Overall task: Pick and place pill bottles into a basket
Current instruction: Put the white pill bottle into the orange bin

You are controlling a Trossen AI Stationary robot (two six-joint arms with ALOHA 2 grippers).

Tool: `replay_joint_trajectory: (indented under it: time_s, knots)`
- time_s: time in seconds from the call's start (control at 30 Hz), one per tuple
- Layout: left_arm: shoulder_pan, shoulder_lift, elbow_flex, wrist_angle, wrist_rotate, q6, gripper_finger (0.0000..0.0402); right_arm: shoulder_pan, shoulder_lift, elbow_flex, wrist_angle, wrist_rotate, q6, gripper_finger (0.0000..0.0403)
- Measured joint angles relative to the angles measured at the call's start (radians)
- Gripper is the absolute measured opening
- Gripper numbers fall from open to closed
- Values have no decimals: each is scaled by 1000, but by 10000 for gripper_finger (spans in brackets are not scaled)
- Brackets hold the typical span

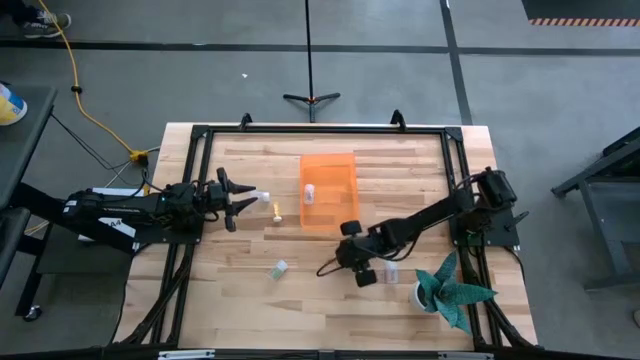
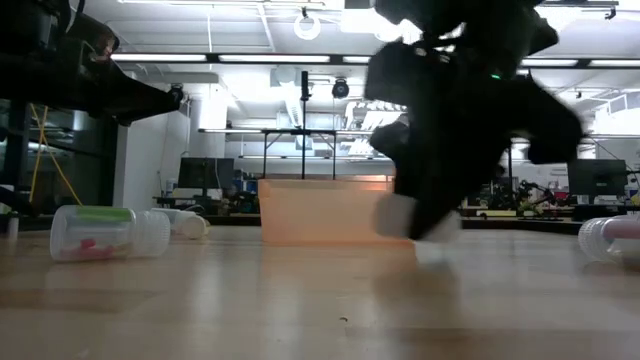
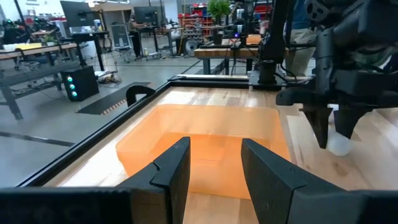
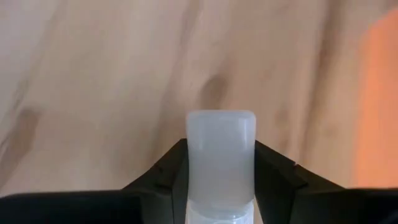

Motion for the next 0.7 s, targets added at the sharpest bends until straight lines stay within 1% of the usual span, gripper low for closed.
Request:
replay_joint_trajectory:
  time_s: [0.13,0.2,0.27,0.37,0.43,0.5,0.57,0.63,0.7]
  knots:
    - [0,0,0,0,-9,0,177,-71,-1,41,12,75,-1,127]
    - [0,0,0,0,-10,0,177,-115,-1,63,18,63,-26,127]
    - [0,0,0,0,-10,-1,177,-158,-1,89,34,7,-51,127]
    - [0,0,0,0,-10,-2,177,-212,-2,137,70,-105,-92,127]
    - [0,0,0,0,-10,-2,177,-244,-2,170,81,-157,-109,127]
    - [0,0,0,0,-10,-2,177,-271,-2,203,70,-186,-124,127]
    - [0,0,0,0,-10,-2,177,-297,-2,235,46,-166,-154,127]
    - [0,0,0,0,-10,-2,177,-329,-3,251,34,-87,-174,127]
    - [0,0,0,0,-10,-2,177,-376,0,252,31,-38,-199,127]
